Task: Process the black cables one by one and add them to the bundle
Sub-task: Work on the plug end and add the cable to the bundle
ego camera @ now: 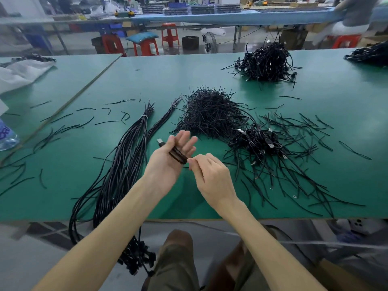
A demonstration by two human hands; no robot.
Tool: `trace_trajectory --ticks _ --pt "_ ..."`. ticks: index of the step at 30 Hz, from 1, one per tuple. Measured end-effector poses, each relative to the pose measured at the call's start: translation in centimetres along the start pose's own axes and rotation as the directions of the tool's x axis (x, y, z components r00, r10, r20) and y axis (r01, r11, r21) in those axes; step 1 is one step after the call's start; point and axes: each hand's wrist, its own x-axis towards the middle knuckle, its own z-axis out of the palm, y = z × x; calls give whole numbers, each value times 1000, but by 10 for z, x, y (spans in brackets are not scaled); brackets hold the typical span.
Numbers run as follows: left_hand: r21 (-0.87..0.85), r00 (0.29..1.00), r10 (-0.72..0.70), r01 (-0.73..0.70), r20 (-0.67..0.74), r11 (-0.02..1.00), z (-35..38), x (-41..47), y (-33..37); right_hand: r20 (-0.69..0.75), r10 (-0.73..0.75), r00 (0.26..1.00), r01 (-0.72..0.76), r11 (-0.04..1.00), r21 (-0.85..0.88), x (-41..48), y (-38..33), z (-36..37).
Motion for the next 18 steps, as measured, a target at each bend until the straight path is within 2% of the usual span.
trace_trajectory --ticks 2,4,9,13,15,18 --pt "-72 998 -6 2 -55 997 -1 2 9 81 16 997 -16 1000 1 1 0 0" --pt "-63 998 -20 16 -61 998 -3 0 15 186 42 982 -42 999 -5 2 -1 1" --pt "153 1000 22 -24 12 988 -5 -9 10 363 126 923 -149 988 38 4 1 4" --pt "379 991 131 -127 13 917 -7 -10 -1 354 106 929 -120 993 18 2 4 8" --pt "368 987 158 -155 21 917 -6 -11 -6 340 101 935 -118 992 32 2 5 9" --pt "329 985 136 -165 109 930 -8 -11 -13 313 134 940 -170 982 89 2 5 8"
